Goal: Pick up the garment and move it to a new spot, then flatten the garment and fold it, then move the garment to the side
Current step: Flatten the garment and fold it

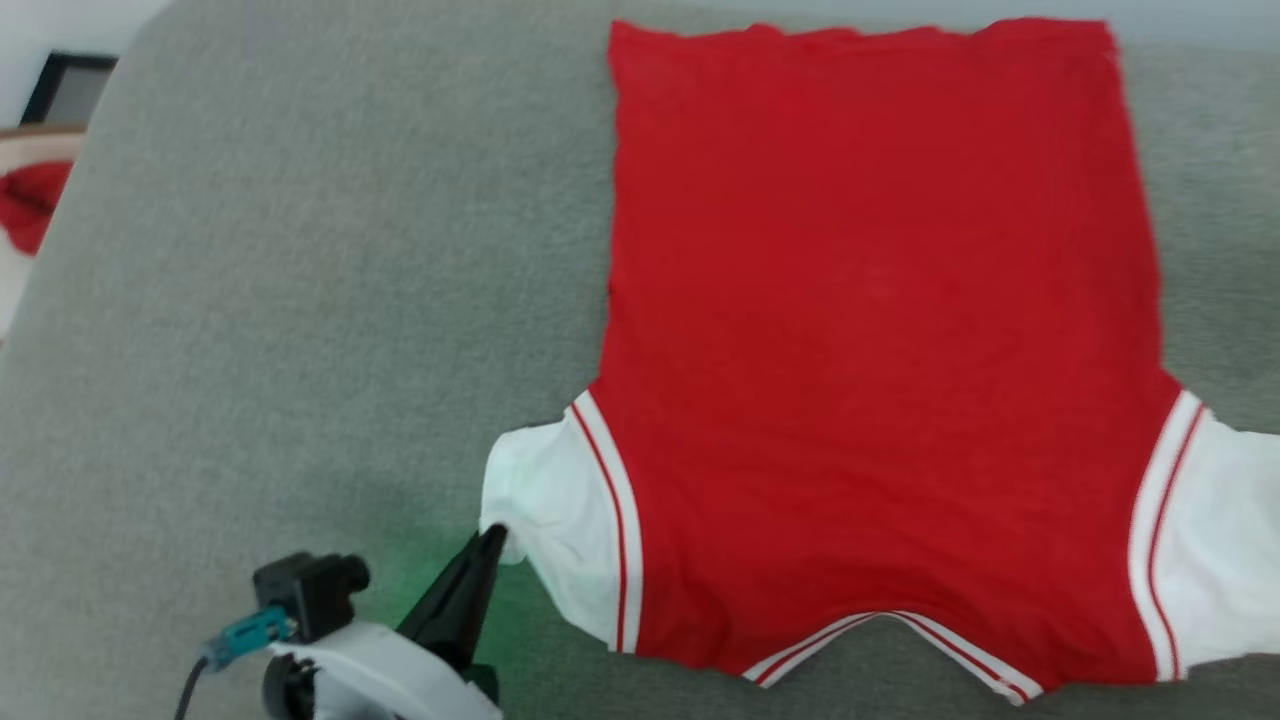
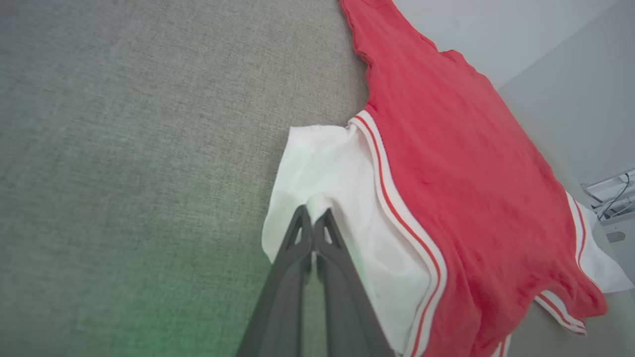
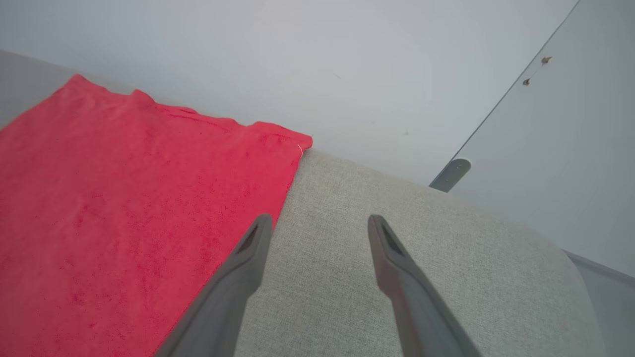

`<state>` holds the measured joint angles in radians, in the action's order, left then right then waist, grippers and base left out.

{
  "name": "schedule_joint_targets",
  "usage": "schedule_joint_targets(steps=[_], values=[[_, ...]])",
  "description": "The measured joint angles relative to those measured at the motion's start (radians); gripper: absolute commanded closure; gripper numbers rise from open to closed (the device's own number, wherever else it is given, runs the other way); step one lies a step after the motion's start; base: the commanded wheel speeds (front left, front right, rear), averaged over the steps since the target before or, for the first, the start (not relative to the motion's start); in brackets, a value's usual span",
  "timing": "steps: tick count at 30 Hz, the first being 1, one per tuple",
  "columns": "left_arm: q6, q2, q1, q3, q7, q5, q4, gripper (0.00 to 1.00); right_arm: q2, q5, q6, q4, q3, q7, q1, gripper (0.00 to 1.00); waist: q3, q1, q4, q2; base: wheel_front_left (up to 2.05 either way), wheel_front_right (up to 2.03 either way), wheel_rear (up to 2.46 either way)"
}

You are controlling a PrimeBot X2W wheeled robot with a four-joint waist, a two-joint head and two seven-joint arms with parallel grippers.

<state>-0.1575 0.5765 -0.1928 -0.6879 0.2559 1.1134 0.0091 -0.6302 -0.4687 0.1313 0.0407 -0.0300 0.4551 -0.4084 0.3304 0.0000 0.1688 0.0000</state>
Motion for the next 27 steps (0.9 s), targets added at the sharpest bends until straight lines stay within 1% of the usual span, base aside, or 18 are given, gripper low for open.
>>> schedule_joint_targets(steps=[4,7,14,20,21,27], values=[[0.026,-0.031,-0.045,-0.021,-0.001,-0.020,0.011,1.00,-0.031,-0.004,0.000,-0.148,0.053,0.042,-0.184,0.00,0.033,0.0000,0.032,0.0000,0.00,0.00,0.00],[0.047,-0.053,-0.077,-0.034,-0.002,-0.035,0.027,1.00,-0.042,-0.008,0.000,-0.257,0.099,0.090,-0.304,0.00,0.062,0.0001,0.060,0.0000,0.00,0.00,0.00],[0.103,-0.115,-0.146,-0.060,-0.001,-0.067,0.061,1.00,-0.043,-0.004,0.000,-0.505,0.128,0.225,-0.534,0.00,0.135,0.0001,0.135,0.0000,0.00,0.00,0.00],[0.150,-0.168,-0.186,-0.081,0.002,-0.085,0.103,1.00,-0.039,0.054,0.000,-0.643,0.114,0.314,-0.687,0.00,0.194,0.0001,0.206,0.0000,0.00,0.00,0.00],[0.166,-0.186,-0.197,-0.086,0.004,-0.087,0.115,1.00,-0.036,0.076,0.000,-0.678,0.111,0.340,-0.727,0.00,0.212,0.0000,0.228,0.0000,0.00,0.00,0.00],[0.202,-0.230,-0.216,-0.094,0.009,-0.093,0.149,1.00,-0.028,0.163,0.000,-0.765,0.091,0.411,-0.802,0.00,0.253,0.0000,0.282,0.0000,0.00,0.00,0.00]])
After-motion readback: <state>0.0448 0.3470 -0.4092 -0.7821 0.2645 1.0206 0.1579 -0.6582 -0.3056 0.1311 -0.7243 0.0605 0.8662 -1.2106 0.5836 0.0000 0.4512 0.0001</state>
